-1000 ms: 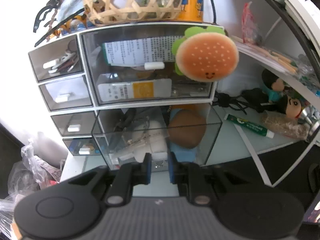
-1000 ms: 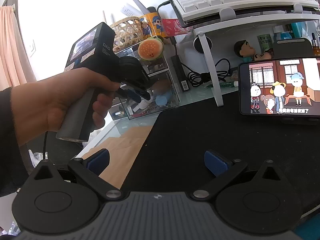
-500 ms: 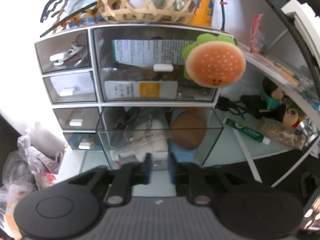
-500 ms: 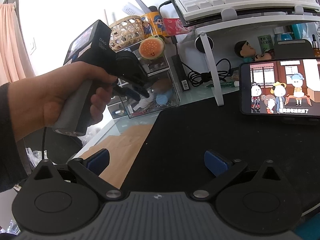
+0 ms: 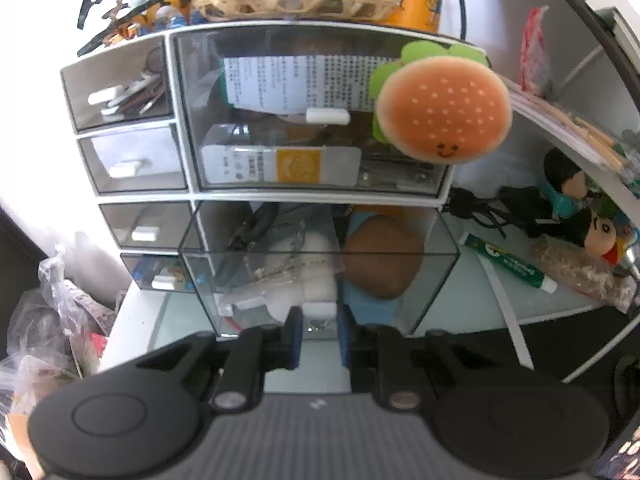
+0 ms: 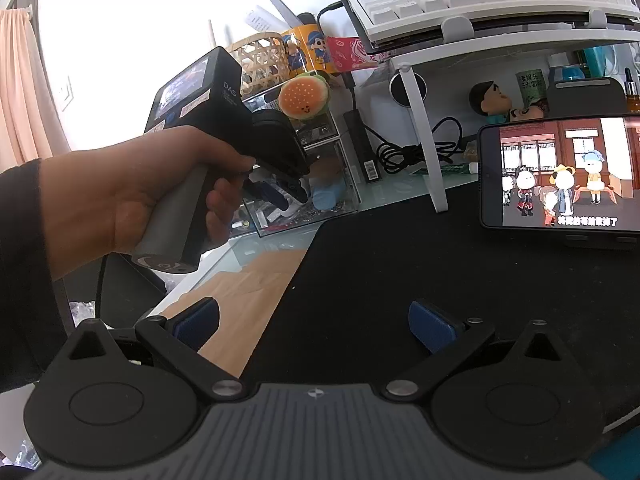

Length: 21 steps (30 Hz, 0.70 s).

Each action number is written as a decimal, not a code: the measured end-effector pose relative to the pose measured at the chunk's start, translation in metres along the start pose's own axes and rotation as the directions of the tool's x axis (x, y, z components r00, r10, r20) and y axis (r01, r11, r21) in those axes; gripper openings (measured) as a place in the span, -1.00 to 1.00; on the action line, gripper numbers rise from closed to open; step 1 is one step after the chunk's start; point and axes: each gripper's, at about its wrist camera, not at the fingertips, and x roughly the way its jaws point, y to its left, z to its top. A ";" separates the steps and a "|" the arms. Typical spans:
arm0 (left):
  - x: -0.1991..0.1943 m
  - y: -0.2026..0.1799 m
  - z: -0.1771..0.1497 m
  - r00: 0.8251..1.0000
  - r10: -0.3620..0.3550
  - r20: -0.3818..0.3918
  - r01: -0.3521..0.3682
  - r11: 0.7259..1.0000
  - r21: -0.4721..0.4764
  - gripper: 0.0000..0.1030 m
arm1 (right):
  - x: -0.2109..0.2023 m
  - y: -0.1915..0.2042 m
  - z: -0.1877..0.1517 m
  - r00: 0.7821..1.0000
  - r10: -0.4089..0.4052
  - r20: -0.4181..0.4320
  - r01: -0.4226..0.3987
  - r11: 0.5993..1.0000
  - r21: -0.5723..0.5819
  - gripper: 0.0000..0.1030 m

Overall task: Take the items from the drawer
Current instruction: 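Pull the bottom clear drawer outward with the left gripper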

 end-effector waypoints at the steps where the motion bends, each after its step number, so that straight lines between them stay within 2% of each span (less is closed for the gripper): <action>1: 0.003 0.001 0.000 1.000 0.001 -0.001 -0.001 1.000 0.003 -0.64 | 0.000 0.000 0.000 1.000 0.000 0.000 0.000 1.000 0.000 1.00; 21: 0.034 0.023 -0.020 0.999 -0.032 -0.002 0.032 0.998 0.061 -0.64 | 0.004 0.003 0.002 1.000 0.000 -0.006 0.000 1.000 -0.009 1.00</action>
